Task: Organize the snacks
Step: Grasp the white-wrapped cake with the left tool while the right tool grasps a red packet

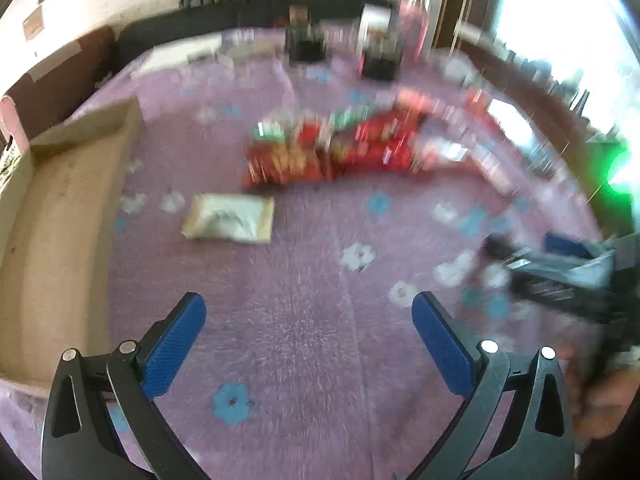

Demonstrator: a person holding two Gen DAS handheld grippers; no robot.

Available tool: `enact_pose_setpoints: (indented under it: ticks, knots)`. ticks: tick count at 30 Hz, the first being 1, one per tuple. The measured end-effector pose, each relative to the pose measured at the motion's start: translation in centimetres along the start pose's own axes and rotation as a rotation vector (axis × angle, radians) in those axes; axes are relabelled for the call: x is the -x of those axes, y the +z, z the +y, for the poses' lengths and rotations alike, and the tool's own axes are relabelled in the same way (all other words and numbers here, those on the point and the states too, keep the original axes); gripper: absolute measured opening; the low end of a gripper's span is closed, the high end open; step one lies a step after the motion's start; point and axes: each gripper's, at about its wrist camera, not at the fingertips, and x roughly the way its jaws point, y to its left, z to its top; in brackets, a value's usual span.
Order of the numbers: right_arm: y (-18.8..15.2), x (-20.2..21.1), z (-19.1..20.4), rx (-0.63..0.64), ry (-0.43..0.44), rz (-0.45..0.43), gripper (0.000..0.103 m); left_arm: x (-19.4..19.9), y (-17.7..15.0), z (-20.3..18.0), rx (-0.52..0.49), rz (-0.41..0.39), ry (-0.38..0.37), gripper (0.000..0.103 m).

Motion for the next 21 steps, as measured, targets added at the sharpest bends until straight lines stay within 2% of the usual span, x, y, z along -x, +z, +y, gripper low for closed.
enact_pose_setpoints:
  ticks: [2, 3, 5, 8, 10, 11, 13, 15, 18, 19, 20, 21]
  knots:
    - [0.1, 0.7, 0.8, 0.053, -0.063, -0.019, 0.102, 3.7, 0.5, 1.3, 0.012, -0.097, -0.045, 0.103]
    - [0.3, 1.9, 1.3, 0.081, -0.086, -0.065, 0.099, 6.0, 1.1, 2.5, 0.027, -0.155, -0.049, 0.103]
    - [0.8, 4.8, 1.7, 0.093, -0.072, -0.163, 0.097, 9.5, 2.3, 4.9, 0.049, -0.230, -0.062, 0.103]
    - [2.3, 10.7, 2.9, 0.106, 0.059, -0.352, 0.099, 13.4, 5.0, 8.1, 0.034, -0.272, -0.094, 0.103]
    - [3.0, 12.3, 4.2, 0.139, 0.132, -0.384, 0.103, 15.1, 6.2, 9.6, 0.032, -0.319, -0.065, 0.103]
    - [3.5, 12.3, 5.9, 0.185, 0.174, -0.347, 0.103, 15.5, 6.7, 10.1, 0.032, -0.330, -0.051, 0.103]
    - [4.0, 11.0, 8.3, 0.237, 0.201, -0.251, 0.101, 14.9, 7.3, 10.9, 0.036, -0.308, -0.052, 0.103]
    - [4.0, 9.6, 9.3, 0.223, 0.260, -0.224, 0.100, 13.3, 7.3, 11.5, 0.076, -0.266, -0.053, 0.103]
    - [4.3, 6.7, 10.1, 0.189, 0.318, -0.169, 0.089, 10.3, 6.2, 11.8, 0.122, -0.175, -0.103, 0.103]
    - [4.7, 6.0, 10.3, 0.180, 0.332, -0.155, 0.079, 10.0, 5.7, 12.0, 0.139, -0.165, -0.123, 0.103]
    - [5.0, 5.3, 10.6, 0.173, 0.353, -0.135, 0.073, 9.6, 5.3, 12.0, 0.152, -0.163, -0.136, 0.103]
    - [5.7, 4.3, 10.8, 0.168, 0.380, -0.101, 0.072, 9.4, 5.1, 12.1, 0.167, -0.166, -0.146, 0.103]
